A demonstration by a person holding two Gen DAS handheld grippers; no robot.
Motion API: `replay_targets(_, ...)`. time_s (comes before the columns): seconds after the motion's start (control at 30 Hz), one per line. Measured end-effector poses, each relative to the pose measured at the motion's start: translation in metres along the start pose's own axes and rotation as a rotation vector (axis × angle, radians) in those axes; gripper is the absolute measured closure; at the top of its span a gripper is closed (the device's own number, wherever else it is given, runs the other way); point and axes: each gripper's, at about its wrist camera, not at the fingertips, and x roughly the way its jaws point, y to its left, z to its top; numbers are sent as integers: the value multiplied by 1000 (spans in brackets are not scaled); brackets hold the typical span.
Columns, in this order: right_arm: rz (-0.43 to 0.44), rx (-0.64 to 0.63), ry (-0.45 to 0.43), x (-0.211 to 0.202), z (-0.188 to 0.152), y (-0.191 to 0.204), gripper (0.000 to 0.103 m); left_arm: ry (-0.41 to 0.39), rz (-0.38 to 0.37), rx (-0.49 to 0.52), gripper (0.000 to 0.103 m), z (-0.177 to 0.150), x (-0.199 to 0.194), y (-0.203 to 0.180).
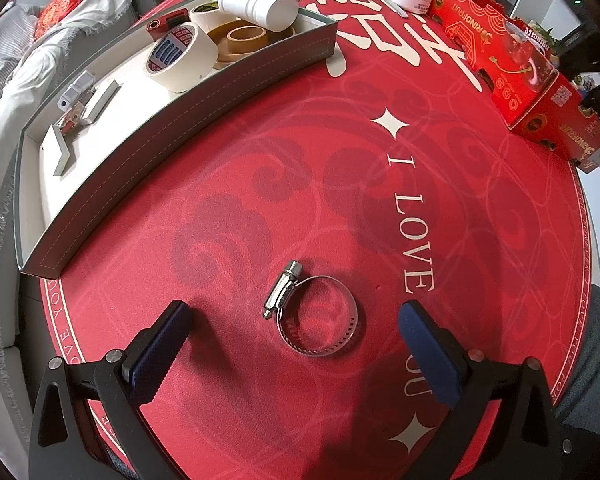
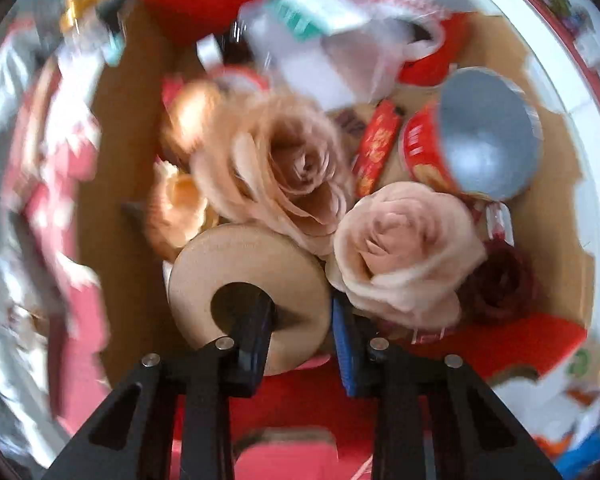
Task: Organize rigid objects
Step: 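Lift cork ring out of box with right tool while left tool grasps hose clamp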
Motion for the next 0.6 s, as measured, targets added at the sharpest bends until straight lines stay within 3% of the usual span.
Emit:
replay_targets(0.03,30,16,-14,-8,-3,-3,73,2,-2,1,1,0,0,0)
replay_targets(0.1,87,32,-52,-29,-12,-6,73,-17,-10,23,15,1,-4,-3)
replay_targets(0.13,104,36,-79,-39,-17,-6,73,-38,-16,41,29,1,-8,-5)
replay_targets(0.17,123,38,-108,-51,-23,-7,73,-57,-25,66,50,1,-12,-9)
replay_targets(0.2,141,38,-128,-58,-27,-8,73,-63,-28,85,59,1,-14,-12)
replay_targets(0.3,193,49,-172,-74,-40,-11,73,-59,-49,86,58,2,-14,-10)
replay_targets(0.4,292,65,-160,-83,-72,-7,73,-43,-97,-10,58,1,-16,13)
replay_targets(0.6,367,-17,-143,-87,-139,26,72,-100,-67,-108,58,-1,-36,38)
